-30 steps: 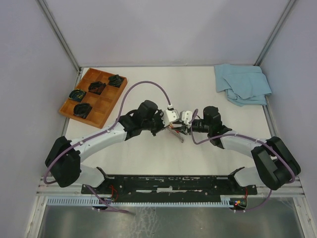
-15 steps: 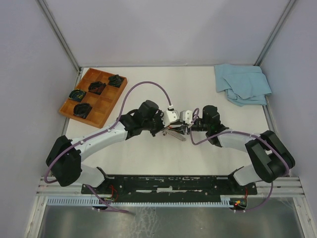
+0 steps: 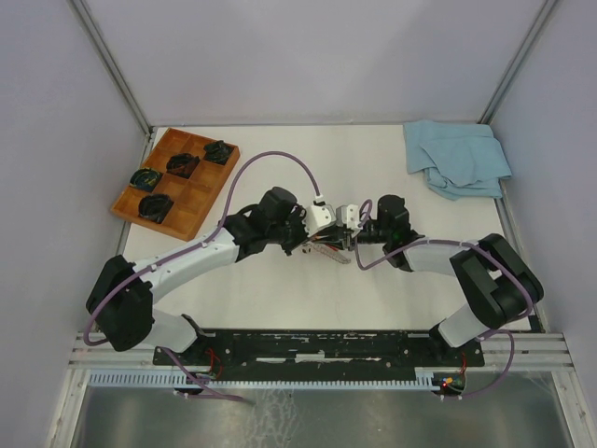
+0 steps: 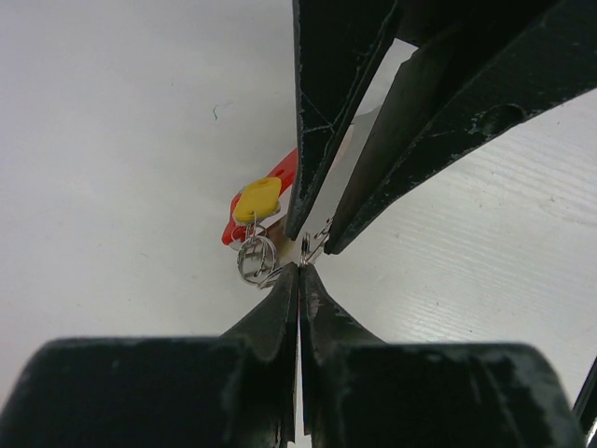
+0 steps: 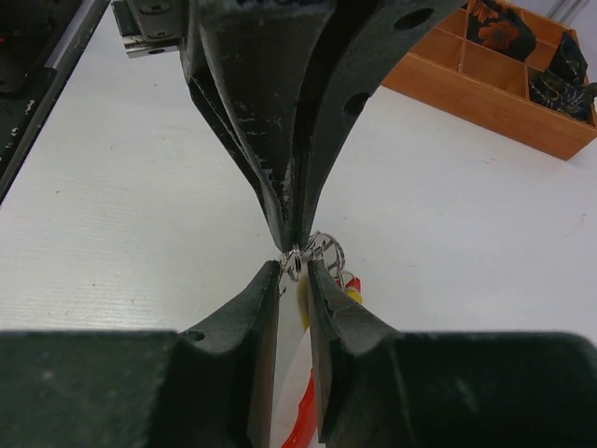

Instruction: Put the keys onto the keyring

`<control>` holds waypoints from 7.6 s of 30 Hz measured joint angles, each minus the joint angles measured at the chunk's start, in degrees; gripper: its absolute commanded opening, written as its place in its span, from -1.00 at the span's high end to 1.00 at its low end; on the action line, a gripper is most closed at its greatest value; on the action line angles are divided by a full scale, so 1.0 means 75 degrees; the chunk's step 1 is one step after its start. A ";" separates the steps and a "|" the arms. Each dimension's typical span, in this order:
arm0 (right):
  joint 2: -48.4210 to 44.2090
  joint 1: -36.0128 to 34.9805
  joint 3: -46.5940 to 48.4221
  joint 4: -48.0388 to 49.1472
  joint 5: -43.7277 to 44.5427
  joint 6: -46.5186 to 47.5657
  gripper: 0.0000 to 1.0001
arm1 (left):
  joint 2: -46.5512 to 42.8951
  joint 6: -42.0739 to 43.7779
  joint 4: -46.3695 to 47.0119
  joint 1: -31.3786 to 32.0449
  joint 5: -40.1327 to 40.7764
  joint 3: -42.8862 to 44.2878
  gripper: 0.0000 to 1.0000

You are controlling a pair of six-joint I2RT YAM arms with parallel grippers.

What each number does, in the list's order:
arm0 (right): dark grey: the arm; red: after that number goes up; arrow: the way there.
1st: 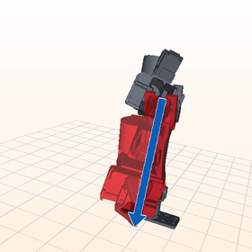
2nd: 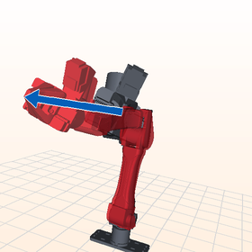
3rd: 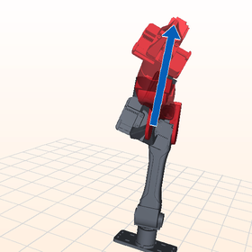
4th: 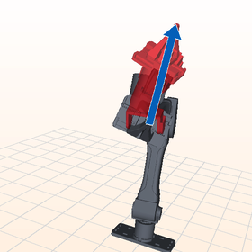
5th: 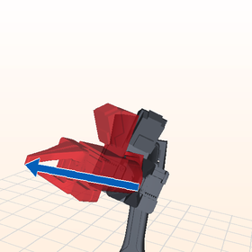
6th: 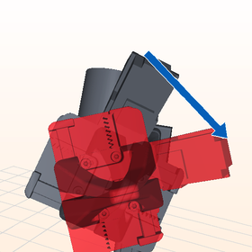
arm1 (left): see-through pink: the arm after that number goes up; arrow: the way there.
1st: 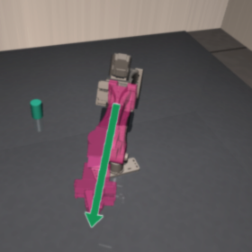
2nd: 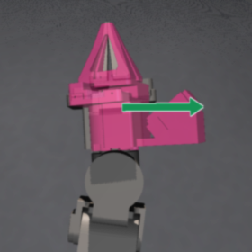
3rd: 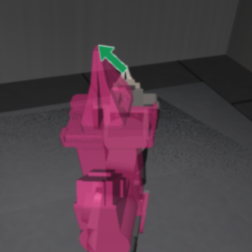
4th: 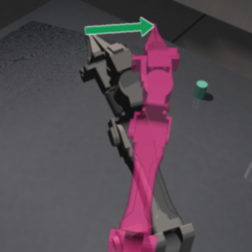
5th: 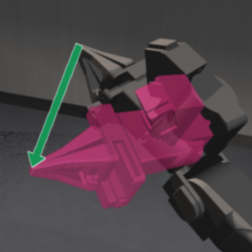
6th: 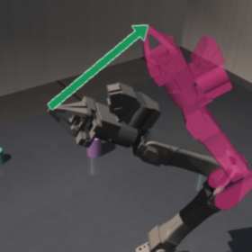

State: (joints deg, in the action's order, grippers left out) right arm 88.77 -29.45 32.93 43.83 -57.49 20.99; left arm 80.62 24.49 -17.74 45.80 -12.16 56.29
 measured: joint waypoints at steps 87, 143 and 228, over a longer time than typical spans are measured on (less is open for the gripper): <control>0.1174 0.0050 0.0006 0.3031 -0.0204 -0.2425 0.98 | 0.0309 -0.2404 0.9635 -0.2401 -0.4628 -0.4418 0.39; -0.0778 0.0044 0.0052 -0.1078 0.0160 -0.0009 0.32 | -0.0828 -0.0731 0.6216 -0.2224 -0.4328 -0.3483 0.95; -0.0458 -0.0376 0.0819 -0.1751 0.0268 0.0344 0.98 | -0.0831 -0.0513 0.5683 -0.2022 -0.4194 -0.3296 0.73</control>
State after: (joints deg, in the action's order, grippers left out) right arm 85.34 -32.27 39.07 30.70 -55.48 23.57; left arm 74.39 20.64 24.88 30.63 -43.62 31.57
